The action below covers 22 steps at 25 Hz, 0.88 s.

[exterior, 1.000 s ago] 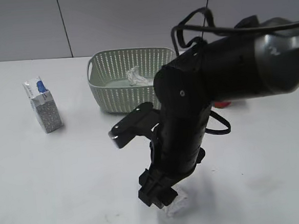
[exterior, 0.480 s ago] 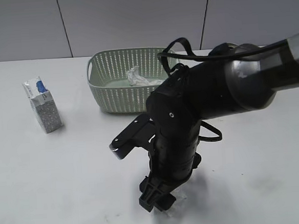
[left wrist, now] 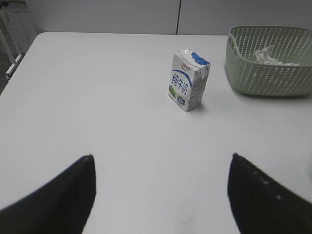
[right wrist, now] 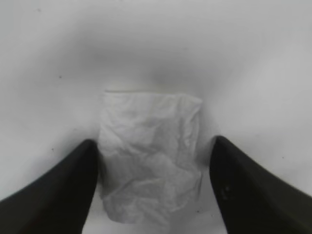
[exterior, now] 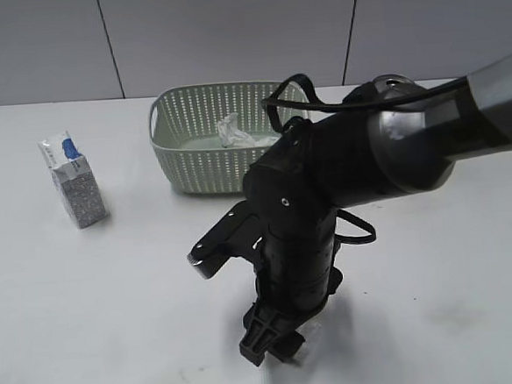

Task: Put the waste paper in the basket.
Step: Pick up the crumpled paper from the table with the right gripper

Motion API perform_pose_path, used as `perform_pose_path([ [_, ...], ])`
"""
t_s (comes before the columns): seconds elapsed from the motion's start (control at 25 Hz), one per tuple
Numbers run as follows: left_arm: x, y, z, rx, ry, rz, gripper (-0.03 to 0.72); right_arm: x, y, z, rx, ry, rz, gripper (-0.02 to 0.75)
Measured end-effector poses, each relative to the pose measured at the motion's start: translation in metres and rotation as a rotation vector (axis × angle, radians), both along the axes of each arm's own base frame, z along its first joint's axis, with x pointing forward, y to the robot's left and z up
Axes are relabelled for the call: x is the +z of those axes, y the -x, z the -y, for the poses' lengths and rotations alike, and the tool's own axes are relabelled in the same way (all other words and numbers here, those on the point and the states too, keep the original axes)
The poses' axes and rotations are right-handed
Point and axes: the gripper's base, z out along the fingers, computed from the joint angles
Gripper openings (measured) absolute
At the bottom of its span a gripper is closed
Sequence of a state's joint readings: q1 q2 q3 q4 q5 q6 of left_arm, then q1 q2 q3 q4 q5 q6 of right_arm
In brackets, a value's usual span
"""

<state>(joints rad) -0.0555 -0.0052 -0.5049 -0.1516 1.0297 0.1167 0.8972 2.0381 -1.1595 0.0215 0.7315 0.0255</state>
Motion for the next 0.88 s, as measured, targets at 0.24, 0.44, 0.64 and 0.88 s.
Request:
perform_pose_path([
  [0.24, 0.000, 0.000, 0.000, 0.000, 0.000, 0.000, 0.603, 0.009, -0.006, -0.008, -0.003, 0.000, 0.001, 0.144],
  [0.44, 0.000, 0.000, 0.000, 0.000, 0.000, 0.000, 0.594, 0.034, -0.021, -0.027, -0.003, -0.061, 0.052, -0.005],
  [0.64, 0.000, 0.000, 0.000, 0.000, 0.000, 0.000, 0.592, 0.079, -0.047, -0.052, 0.033, -0.168, 0.208, -0.006],
  [0.88, 0.000, 0.000, 0.000, 0.000, 0.000, 0.000, 0.592, 0.132, -0.089, -0.061, 0.002, -0.289, 0.501, -0.006],
])
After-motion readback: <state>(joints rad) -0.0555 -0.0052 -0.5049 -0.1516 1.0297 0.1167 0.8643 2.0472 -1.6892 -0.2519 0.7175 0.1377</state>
